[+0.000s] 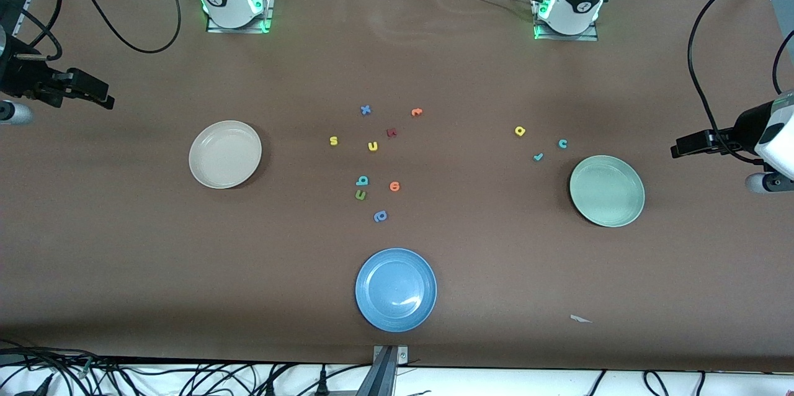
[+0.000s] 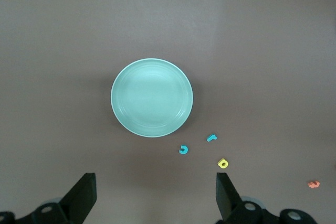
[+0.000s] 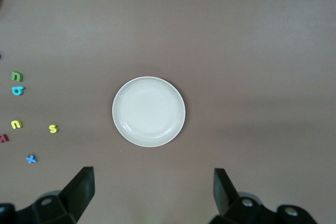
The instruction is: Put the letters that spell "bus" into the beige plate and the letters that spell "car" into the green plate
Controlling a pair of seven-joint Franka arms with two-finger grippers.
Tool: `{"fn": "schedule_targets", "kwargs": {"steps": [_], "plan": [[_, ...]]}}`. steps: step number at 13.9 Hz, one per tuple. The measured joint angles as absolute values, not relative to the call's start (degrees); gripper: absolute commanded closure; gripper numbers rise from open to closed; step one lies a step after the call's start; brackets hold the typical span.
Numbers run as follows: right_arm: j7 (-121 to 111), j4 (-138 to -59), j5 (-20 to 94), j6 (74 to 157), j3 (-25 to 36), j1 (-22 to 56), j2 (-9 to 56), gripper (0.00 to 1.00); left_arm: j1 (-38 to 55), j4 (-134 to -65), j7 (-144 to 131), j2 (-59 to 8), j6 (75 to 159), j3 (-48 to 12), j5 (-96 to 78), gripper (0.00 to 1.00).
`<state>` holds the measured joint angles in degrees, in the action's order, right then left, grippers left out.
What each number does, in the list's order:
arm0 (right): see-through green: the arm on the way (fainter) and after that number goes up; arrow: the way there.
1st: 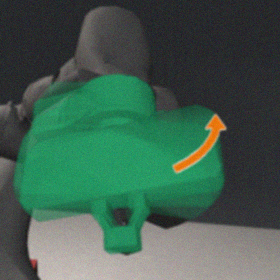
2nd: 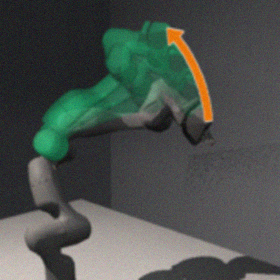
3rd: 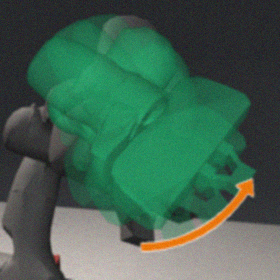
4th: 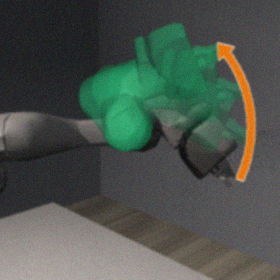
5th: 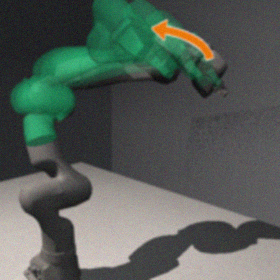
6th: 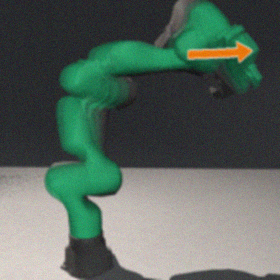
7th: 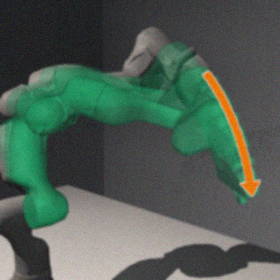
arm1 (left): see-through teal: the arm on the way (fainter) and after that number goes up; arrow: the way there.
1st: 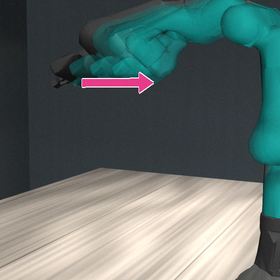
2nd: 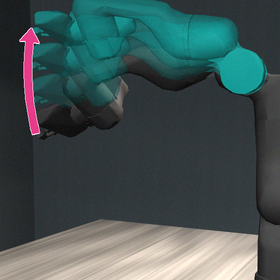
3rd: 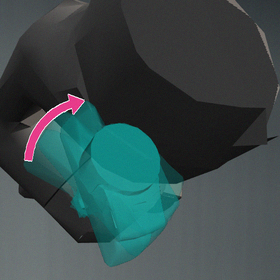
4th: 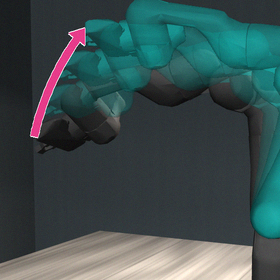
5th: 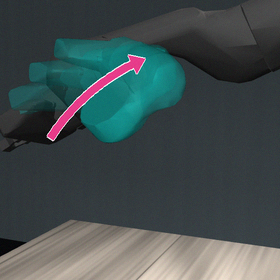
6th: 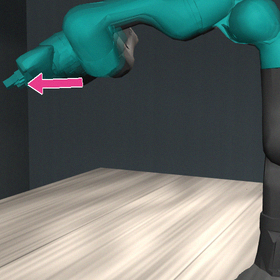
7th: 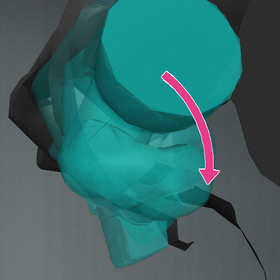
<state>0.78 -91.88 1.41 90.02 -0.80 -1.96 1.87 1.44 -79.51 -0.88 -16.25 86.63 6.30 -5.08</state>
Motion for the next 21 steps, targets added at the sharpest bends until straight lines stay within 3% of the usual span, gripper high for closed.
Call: {"fn": "schedule_targets", "kwargs": {"steps": [21], "plan": [[0.8, -91.9, 1.4, 89.9, -0.8, -2.0, 1.9, 0.00, 1.2, -79.2, -0.4, -13.8, 84.7, 6.6, -5.1, 0.00]]}}
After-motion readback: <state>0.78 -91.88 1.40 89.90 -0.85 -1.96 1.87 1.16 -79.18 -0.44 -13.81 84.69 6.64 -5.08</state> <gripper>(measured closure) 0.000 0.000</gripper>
